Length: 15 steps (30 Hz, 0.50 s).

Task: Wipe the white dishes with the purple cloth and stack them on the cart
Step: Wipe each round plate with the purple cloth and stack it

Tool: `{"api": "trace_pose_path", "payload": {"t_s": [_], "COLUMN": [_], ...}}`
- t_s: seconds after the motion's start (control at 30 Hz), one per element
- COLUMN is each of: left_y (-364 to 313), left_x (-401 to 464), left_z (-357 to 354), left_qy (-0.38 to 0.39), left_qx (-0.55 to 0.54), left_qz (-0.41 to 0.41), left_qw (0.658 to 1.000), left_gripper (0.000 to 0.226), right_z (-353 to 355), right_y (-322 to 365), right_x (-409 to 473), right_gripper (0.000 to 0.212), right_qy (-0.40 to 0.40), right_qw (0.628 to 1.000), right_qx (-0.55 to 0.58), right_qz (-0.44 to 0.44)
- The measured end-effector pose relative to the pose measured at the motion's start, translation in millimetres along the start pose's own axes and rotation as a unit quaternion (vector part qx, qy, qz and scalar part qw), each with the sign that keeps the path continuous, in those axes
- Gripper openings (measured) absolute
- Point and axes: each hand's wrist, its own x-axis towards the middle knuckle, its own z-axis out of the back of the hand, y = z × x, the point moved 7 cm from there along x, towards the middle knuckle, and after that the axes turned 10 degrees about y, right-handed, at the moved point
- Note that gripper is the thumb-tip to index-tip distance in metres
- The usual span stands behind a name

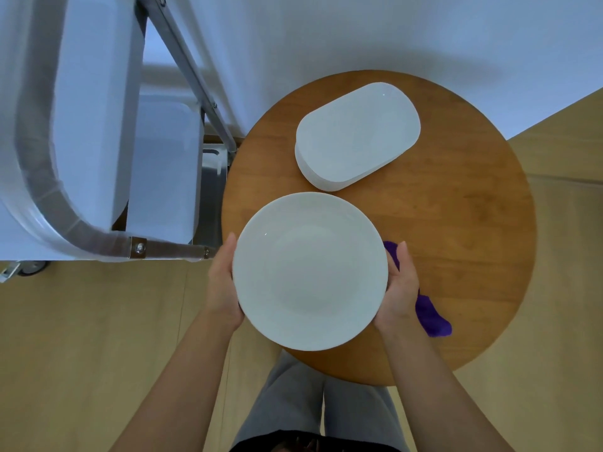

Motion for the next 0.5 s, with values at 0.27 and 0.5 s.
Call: {"api": "trace_pose_path", "payload": {"t_s": [0.27,0.5], "left_y": [-9,17], "left_x": [6,9], "left_z": [5,-2], "left_qy": [0.058,0.078], "left_qx": [0.072,-0.063], "left_qz": [0.009,-0.010], "left_qw": [0.996,0.995], "left_gripper": [0.049,0.052], "right_z": [9,14], "right_y": [5,-9], "right_x": [2,0], "right_gripper": [0.036,0.055], "right_qy": [0.001,-0.051], "right_qw": [0.985,0.998], "right_qx": [-0.157,0.010], "right_qz": [-0.066,0.025]}}
